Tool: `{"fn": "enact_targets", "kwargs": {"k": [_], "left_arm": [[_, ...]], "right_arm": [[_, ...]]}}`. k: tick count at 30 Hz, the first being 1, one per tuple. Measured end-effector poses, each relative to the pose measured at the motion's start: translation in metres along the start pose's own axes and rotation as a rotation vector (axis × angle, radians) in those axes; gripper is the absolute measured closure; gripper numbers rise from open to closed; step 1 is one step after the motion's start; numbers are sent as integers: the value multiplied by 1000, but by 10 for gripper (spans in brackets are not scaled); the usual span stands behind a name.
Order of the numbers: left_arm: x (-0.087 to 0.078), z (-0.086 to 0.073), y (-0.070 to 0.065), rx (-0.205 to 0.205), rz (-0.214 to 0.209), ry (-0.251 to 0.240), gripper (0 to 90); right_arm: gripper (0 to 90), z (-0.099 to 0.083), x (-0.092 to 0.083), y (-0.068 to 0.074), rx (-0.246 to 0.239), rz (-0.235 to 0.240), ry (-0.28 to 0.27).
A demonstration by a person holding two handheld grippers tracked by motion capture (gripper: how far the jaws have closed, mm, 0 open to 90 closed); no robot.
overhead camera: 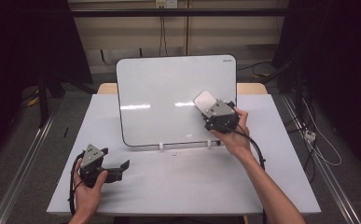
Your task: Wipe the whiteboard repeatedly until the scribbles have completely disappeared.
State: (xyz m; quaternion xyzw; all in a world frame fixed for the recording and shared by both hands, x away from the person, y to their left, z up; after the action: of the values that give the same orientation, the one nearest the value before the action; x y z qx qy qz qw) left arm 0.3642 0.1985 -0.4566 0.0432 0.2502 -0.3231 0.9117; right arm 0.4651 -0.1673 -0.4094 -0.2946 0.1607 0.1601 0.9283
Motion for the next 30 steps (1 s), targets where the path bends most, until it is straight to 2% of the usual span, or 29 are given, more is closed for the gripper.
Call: {"fn": "enact_targets", "kwargs": {"k": [5, 8, 9, 13, 17, 30], "left_arm": [[0, 0, 0, 4, -1, 0, 53], [0, 0, 0, 4, -1, -2, 53], [0, 0, 0, 3, -2, -2, 53], [-1, 0, 1, 0, -1, -1, 53], [-2, 0, 2, -1, 2, -4, 53], [-3, 0, 3, -3, 2, -7, 53]], "right_arm": [[317, 0, -1, 28, -65, 42, -1], [317, 0, -1, 37, -104, 54, -2], [317, 0, -1, 37, -101, 58, -1], [317, 0, 0, 33, -112, 79, -7], [317, 3, 1, 25, -100, 65, -12], [317, 20, 9, -15, -15, 22, -28]]}}
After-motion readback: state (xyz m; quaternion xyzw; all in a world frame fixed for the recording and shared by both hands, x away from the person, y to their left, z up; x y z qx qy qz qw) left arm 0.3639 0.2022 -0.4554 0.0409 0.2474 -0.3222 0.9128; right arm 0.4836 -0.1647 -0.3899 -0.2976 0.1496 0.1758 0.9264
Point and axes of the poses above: each handheld gripper's, and its own axes: x roughly forward along the jaws, z roughly out of its top, y roughly to its left, the point moved 5 cm from there along x, roughly forward along the jaws, and after that the axes turned 3 degrees about -z, right-handed, at the moved point
